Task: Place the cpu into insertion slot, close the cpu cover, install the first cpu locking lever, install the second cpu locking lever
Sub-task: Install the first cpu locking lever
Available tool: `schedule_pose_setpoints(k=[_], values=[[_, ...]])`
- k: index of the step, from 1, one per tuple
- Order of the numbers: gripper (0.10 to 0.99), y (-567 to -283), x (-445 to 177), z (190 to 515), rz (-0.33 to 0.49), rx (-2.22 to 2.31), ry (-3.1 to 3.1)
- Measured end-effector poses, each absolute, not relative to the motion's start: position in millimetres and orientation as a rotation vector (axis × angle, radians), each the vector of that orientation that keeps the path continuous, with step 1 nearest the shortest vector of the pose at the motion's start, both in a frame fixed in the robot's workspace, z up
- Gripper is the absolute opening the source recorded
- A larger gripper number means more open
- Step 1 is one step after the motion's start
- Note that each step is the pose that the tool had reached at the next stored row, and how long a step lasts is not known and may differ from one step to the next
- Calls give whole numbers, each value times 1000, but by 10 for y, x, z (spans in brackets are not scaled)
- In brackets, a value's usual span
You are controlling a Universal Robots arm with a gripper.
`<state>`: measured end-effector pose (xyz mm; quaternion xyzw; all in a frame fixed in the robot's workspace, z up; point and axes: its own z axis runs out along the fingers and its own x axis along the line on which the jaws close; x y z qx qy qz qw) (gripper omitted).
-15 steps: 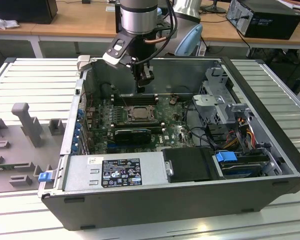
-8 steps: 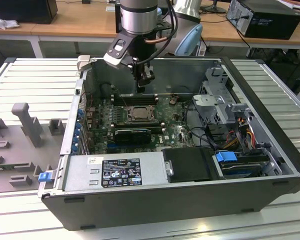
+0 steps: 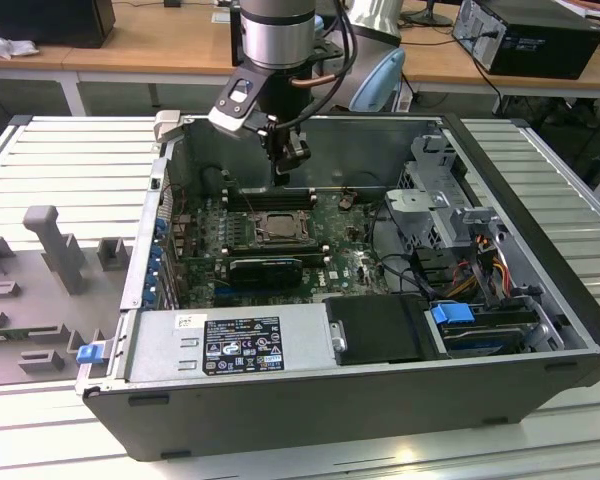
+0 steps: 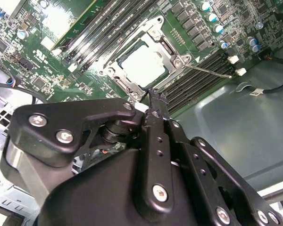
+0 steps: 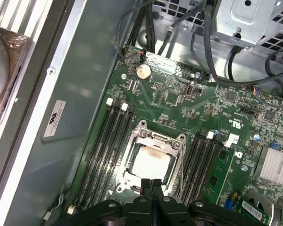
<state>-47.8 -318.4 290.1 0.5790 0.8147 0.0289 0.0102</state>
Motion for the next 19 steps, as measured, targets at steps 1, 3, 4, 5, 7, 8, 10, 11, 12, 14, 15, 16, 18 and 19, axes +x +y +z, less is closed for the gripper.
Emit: schedule_pose_setpoints(k=[1,3,4,5,7,8,10,11,12,14,15,16,18,19], values=[[106,-3184,-478,2901,90,1803,2546],[106,-3184,-478,2901,90,1794,2553],[106,-3184,-478,2901,90,1786,2559],[106,-3184,-478,2901,91,1774,2567],[106,-3184,-479,2901,91,1760,2578],[106,-3184,-479,2901,91,1752,2583],[106,-3184,-479,2901,91,1736,2594],[106,-3185,-479,2901,91,1731,2598],[106,-3185,-479,2901,91,1728,2599],[106,-3185,-479,2901,91,1717,2608],[106,-3185,-479,2901,91,1710,2612],[106,-3185,-479,2901,91,1706,2615],[106,-3185,-479,2901,92,1691,2625],[106,-3185,-479,2901,92,1685,2629]])
